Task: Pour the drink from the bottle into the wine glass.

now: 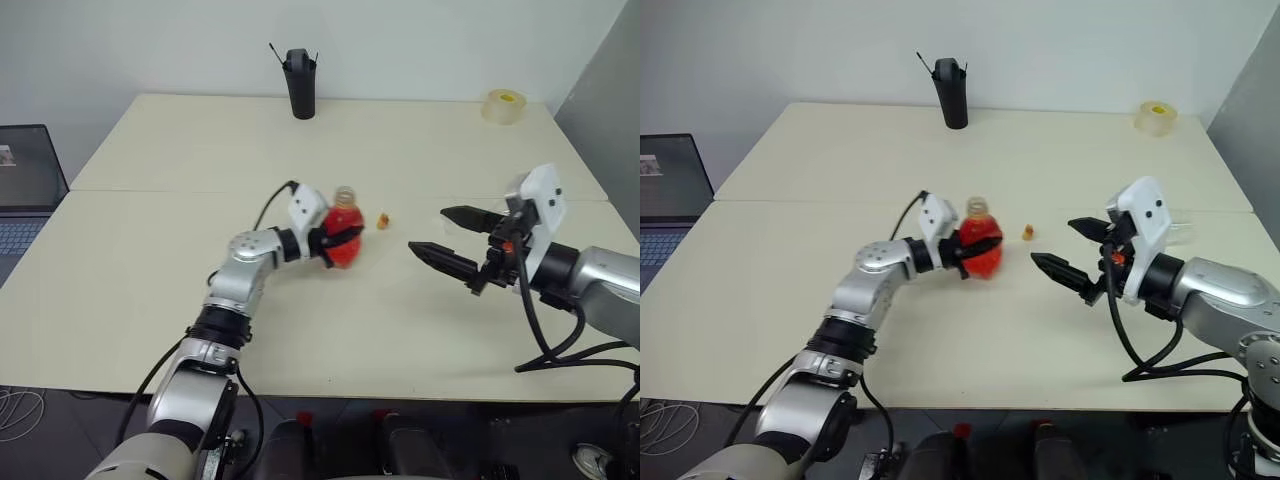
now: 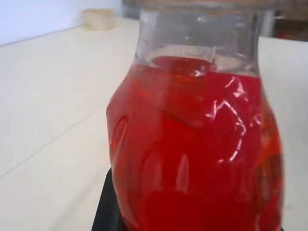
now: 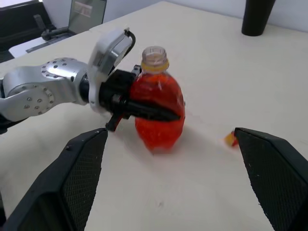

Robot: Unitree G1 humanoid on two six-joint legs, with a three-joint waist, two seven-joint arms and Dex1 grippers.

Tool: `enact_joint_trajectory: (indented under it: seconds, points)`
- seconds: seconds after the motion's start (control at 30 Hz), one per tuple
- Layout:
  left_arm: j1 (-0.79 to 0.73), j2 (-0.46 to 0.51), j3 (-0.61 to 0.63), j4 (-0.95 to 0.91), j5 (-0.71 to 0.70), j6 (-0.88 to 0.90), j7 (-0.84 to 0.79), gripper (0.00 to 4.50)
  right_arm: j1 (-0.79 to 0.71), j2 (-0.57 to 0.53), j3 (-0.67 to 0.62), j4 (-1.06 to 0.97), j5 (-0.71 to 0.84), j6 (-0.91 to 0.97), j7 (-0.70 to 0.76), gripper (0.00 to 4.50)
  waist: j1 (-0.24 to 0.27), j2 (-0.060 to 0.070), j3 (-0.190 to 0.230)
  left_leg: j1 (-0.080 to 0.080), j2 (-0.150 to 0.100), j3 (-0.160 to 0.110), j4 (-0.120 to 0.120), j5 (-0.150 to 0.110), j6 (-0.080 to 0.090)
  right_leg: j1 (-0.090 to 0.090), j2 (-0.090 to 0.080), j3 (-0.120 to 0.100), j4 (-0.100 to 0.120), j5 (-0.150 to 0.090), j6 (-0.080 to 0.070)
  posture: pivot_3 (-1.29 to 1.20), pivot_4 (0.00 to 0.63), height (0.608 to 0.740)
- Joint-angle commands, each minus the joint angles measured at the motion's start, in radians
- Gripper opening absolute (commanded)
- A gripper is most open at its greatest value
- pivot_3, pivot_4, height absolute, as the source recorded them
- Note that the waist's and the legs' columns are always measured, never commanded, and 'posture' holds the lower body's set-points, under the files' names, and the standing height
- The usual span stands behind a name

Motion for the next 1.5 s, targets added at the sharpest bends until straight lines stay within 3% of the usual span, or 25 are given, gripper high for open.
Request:
enact_joint_trajectory:
  seconds: [0.03, 0.17, 0.4, 0.8, 1.17, 1.5]
  points:
    - [-0.036, 0.052, 0.081, 0.067, 0.018, -0.072, 0.086, 0.9, -0.066, 0.087, 0.08, 0.003, -0.033, -0.043, -0.049, 4.5, -0.002, 0.0, 0.0, 0.0, 0.0, 0.0, 0.0, 0.0, 0.0, 0.0, 0.0, 0.0, 0.0, 0.0, 0.0, 0.0, 0.15, 0.74]
    - [-0.054, 0.104, 0.151, 0.169, 0.034, -0.144, 0.201, 0.9, -0.161, 0.238, 0.258, 0.082, -0.183, -0.094, -0.079, 4.5, -0.004, -0.001, 0.0, 0.001, 0.0, 0.001, 0.0, 0.0, 0.0, -0.001, 0.0, 0.001, 0.002, 0.0, 0.0, 0.0, 0.15, 0.74]
    - [-0.061, 0.147, 0.228, 0.26, 0.055, -0.216, 0.38, 0.9, -0.265, 0.366, 0.441, 0.237, -0.387, -0.181, -0.009, 4.5, -0.001, -0.001, -0.001, 0.0, 0.0, 0.001, 0.001, 0.002, -0.004, -0.003, -0.001, 0.0, 0.003, 0.0, 0.0, 0.0, 0.15, 0.74]
    - [-0.014, 0.133, 0.297, 0.248, 0.044, -0.204, 0.563, 0.9, -0.285, 0.424, 0.475, 0.293, -0.472, -0.198, 0.13, 4.5, -0.001, -0.002, -0.001, -0.001, 0.0, 0.001, 0.001, 0.002, -0.004, -0.004, -0.002, 0.0, 0.005, 0.0, 0.0, 0.0, 0.15, 0.74]
    - [0.028, 0.115, 0.334, 0.196, 0.018, -0.175, 0.59, 4.36, -0.285, 0.443, 0.461, 0.314, -0.521, -0.192, 0.172, 4.5, -0.002, -0.002, -0.001, -0.001, 0.0, 0.002, 0.001, 0.002, -0.004, -0.005, -0.002, 0.0, 0.006, 0.0, 0.0, 0.0, 0.15, 0.74]
    - [0.134, 0.129, 0.334, 0.008, -0.017, -0.062, 0.533, 4.47, -0.279, 0.461, 0.459, 0.322, -0.548, -0.2, 0.192, 4.5, -0.003, -0.003, -0.002, 0.0, 0.0, 0.002, 0.001, 0.002, -0.004, -0.005, -0.002, 0.0, 0.007, 0.0, 0.0, 0.0, 0.15, 0.74]
